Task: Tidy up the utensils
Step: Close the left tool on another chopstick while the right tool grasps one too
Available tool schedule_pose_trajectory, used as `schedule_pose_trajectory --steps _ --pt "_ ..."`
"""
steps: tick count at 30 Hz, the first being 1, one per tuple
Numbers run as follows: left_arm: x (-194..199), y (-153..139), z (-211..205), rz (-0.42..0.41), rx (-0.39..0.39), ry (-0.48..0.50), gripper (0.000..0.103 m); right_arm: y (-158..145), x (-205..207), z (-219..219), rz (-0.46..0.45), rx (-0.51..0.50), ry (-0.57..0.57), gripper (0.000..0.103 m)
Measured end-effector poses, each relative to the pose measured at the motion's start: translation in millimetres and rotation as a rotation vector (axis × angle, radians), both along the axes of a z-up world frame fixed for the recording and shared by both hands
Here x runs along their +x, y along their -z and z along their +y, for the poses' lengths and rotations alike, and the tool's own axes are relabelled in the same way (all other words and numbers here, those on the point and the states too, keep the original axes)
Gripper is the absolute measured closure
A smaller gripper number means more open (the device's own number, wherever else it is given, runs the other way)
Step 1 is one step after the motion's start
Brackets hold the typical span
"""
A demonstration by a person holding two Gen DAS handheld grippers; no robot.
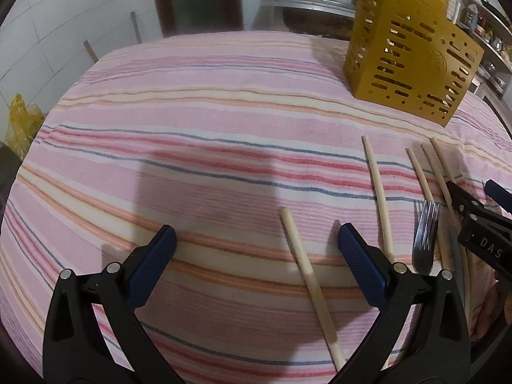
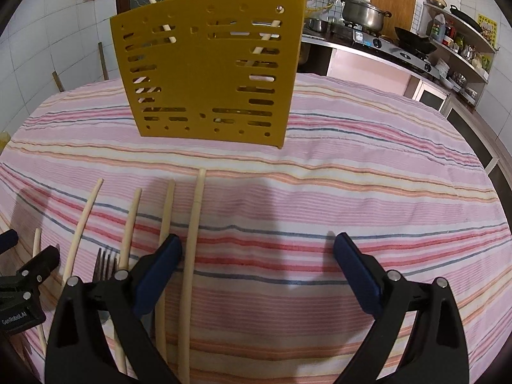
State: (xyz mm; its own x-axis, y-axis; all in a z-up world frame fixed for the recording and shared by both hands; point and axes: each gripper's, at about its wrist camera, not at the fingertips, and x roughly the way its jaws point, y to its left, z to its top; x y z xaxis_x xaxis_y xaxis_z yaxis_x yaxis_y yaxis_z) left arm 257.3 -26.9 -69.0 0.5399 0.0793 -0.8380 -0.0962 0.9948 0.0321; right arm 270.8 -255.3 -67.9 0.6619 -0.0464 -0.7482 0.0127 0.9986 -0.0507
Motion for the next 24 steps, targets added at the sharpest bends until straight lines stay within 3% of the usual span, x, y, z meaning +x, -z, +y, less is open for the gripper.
schedule_pose_trajectory --steps 5,8,12,18,22,24 --pt "-8.3 -3.0 -2.5 0.003 0.004 -0.031 0.010 -3.3 4.0 5.9 -0.010 -0.009 -0.037 0.032" --pt "-9.5 -5.0 -6.0 -0.003 -0.001 -0.038 0.022 -4.8 9.7 10.7 -0.010 0.003 -0.053 0.044" --pt "-9.5 -5.8 -10.9 -0.007 -0.001 -0.049 0.029 -5.3 12.7 14.2 -0.007 0.023 -0.076 0.060" --pt "0.9 -8.6 -15.5 0.009 -0.012 -0.069 0.043 -5.3 20.0 20.0 -0.003 0.028 -0.100 0.075" --pt "5.9 -10.2 -14.7 0.013 -0.032 -0.073 0.059 -4.3 16.7 25.6 -0.010 0.024 -0.111 0.083" --pt "5.7 -9.5 -14.3 0.003 -0.029 -0.065 0.062 -4.1 14.5 27.3 -0.016 0.022 -0.115 0.093"
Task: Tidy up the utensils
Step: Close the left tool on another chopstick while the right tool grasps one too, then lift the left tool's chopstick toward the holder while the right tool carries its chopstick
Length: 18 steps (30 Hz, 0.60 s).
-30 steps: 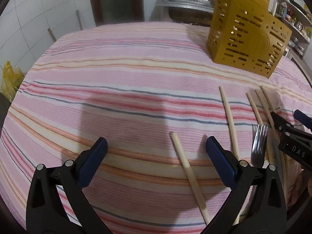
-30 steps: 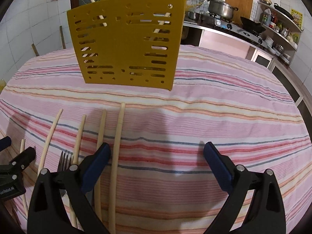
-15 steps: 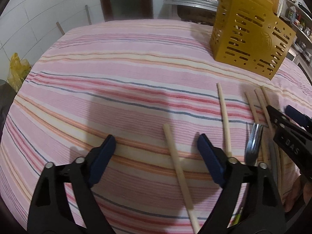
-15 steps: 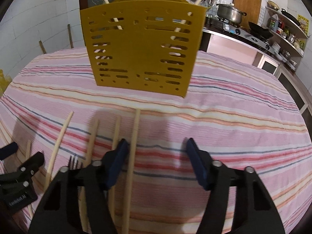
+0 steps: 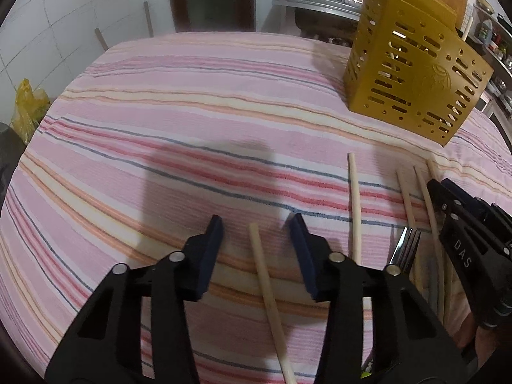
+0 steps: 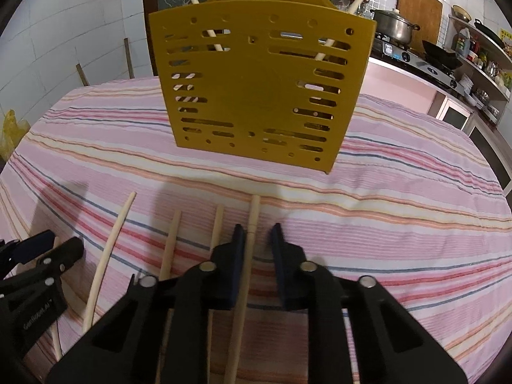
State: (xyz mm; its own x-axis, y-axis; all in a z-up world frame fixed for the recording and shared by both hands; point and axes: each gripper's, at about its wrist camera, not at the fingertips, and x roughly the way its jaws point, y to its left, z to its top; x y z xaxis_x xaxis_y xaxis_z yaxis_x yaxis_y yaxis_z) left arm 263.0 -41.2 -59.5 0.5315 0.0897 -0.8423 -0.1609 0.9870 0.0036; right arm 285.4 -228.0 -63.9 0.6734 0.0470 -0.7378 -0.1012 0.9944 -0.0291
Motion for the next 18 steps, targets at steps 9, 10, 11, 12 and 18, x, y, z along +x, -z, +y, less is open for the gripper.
schedule_pose_trajectory --steps 9,10,11,12,18 --pt "9.1 0.2 8.9 -0.024 -0.040 0.020 0.098 -3.6 -3.9 0.7 -0.003 0.019 0.010 0.095" --pt "9.3 0.1 8.9 -0.025 -0.041 0.022 0.098 -4.4 -4.2 -0.4 -0.004 0.027 0.012 0.095" --pt "9.2 0.0 8.9 -0.027 -0.041 0.023 0.098 -5.8 -2.7 -4.6 -0.006 0.033 0.012 0.095" --pt "8.9 -0.2 8.6 -0.030 -0.040 0.026 0.098 -7.3 -3.4 -6.5 -0.011 0.040 0.014 0.095" --pt "7.9 -0.9 8.9 -0.042 -0.038 0.042 0.098 -14.9 -10.7 -12.7 -0.046 0.062 0.024 0.097"
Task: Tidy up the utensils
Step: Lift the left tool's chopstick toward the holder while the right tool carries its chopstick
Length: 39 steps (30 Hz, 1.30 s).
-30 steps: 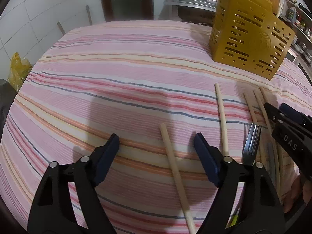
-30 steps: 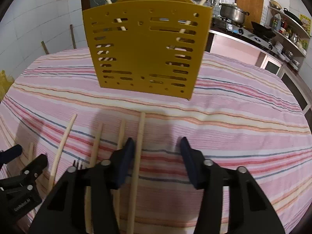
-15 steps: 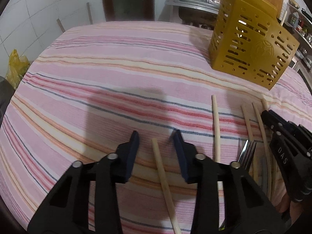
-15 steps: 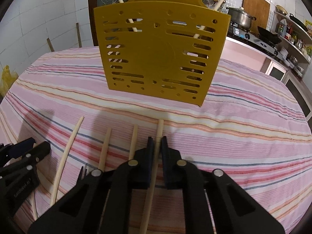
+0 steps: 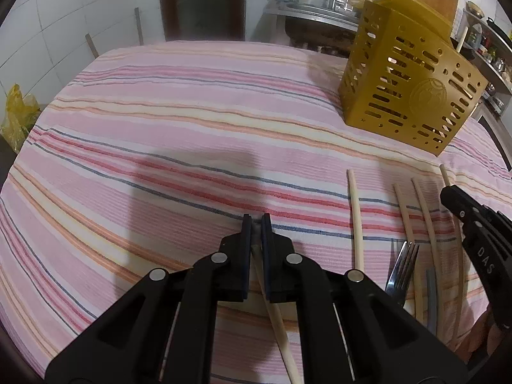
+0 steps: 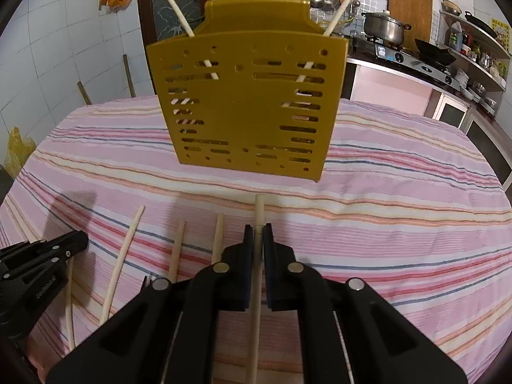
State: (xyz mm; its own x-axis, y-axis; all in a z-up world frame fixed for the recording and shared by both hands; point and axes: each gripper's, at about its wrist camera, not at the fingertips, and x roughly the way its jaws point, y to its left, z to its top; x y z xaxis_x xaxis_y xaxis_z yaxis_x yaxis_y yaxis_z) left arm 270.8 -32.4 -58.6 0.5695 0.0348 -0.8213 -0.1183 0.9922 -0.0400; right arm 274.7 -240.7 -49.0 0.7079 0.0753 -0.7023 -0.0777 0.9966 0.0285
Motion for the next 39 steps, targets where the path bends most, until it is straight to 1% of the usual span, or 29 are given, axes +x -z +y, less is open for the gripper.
schedule_pose_trajectory --steps 5,8,12,17,22,24,26,29,33,39 --pt "-2.5 -2.8 2.7 -0.013 -0.014 0.010 0.098 -2.0 -2.3 -7.9 -0.019 0.033 0.016 0.097" --pt "-6.0 -8.4 2.8 -0.039 -0.019 0.022 0.098 -4.7 -4.1 -14.8 -0.040 0.054 0.033 0.097" --pt "-14.3 -20.6 1.6 -0.098 -0.024 0.041 0.098 -12.8 -7.8 -24.7 -0.076 0.092 0.050 0.097" --pt "-28.4 -38.2 -5.6 -0.195 0.012 0.060 0.098 -23.0 -15.2 -34.0 -0.130 0.125 0.065 0.097" --pt "-37.9 -54.2 -10.2 -0.253 0.008 0.076 0.098 -33.2 -25.5 -40.3 -0.183 0.146 0.075 0.097" --pt "-44.4 -66.0 -11.9 -0.291 0.008 0.089 0.098 -38.5 -31.1 -42.5 -0.203 0.149 0.089 0.097" --pt "-50.7 -77.9 -15.7 -0.335 0.027 0.109 0.098 -43.4 -37.0 -43.1 -0.230 0.142 0.101 0.097" --pt "-53.5 -91.0 -20.4 -0.362 0.031 0.140 0.099 -51.1 -44.1 -43.5 -0.256 0.128 0.115 0.097" --pt "-61.6 -110.8 -23.5 -0.418 0.034 0.182 0.099 -61.6 -55.8 -46.5 -0.285 0.122 0.131 0.097" --pt "-75.5 -134.0 -20.4 -0.498 0.034 0.214 0.099 -73.6 -75.8 -46.8 -0.322 0.105 0.140 0.097"
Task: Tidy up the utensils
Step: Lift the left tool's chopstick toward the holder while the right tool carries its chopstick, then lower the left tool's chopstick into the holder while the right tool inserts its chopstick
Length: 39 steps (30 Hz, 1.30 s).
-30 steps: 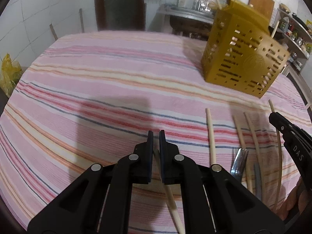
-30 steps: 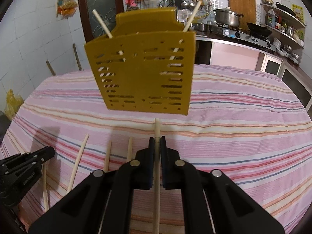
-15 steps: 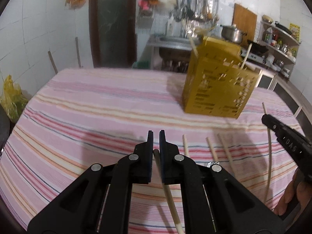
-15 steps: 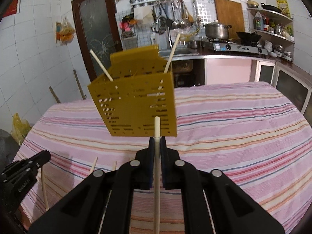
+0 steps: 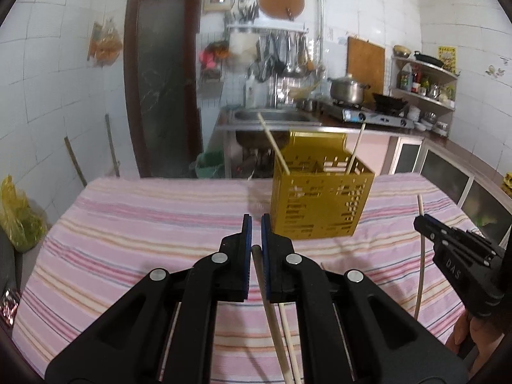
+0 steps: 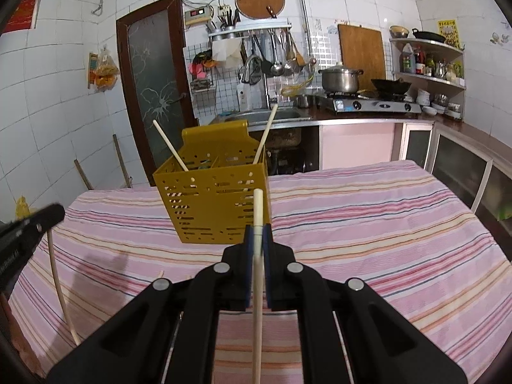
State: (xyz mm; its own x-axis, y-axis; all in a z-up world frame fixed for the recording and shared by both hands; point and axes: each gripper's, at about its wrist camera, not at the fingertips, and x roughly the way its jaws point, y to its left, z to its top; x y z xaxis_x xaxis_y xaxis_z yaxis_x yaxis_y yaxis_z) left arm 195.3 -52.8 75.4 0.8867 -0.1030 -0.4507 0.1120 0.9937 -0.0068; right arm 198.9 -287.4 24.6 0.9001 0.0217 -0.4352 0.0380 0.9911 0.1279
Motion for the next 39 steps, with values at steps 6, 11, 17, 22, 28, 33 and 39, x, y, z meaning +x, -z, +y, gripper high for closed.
schedule_pose_trajectory --steps 6,11,17,22,28,33,39 --pt "-7.5 -12.8 3.9 -0.060 0.009 0.020 0.099 -6.9 -18.3 0.8 -0.041 -0.018 0.013 0.097" --pt "-10.5 -15.9 8.5 -0.080 0.013 0.024 0.099 -14.7 -28.2 -1.9 -0.086 -0.015 0.026 0.097" --pt "-20.0 -23.0 9.9 -0.129 0.020 0.030 0.099 -26.1 -32.4 -0.2 -0.122 -0.028 0.032 0.097" --pt "-29.0 -30.8 10.3 -0.163 0.027 0.038 0.099 -32.5 -31.4 1.8 -0.134 -0.036 0.031 0.097" --pt "-30.4 -34.9 12.8 -0.169 0.025 0.032 0.099 -38.9 -32.1 3.7 -0.152 -0.035 0.027 0.097" --pt "-30.0 -36.3 14.3 -0.174 0.028 0.031 0.099 -41.9 -29.9 3.4 -0.157 -0.035 0.025 0.097" --pt "-29.2 -41.7 17.3 -0.182 0.021 0.032 0.099 -43.4 -29.8 5.6 -0.165 -0.047 0.022 0.097"
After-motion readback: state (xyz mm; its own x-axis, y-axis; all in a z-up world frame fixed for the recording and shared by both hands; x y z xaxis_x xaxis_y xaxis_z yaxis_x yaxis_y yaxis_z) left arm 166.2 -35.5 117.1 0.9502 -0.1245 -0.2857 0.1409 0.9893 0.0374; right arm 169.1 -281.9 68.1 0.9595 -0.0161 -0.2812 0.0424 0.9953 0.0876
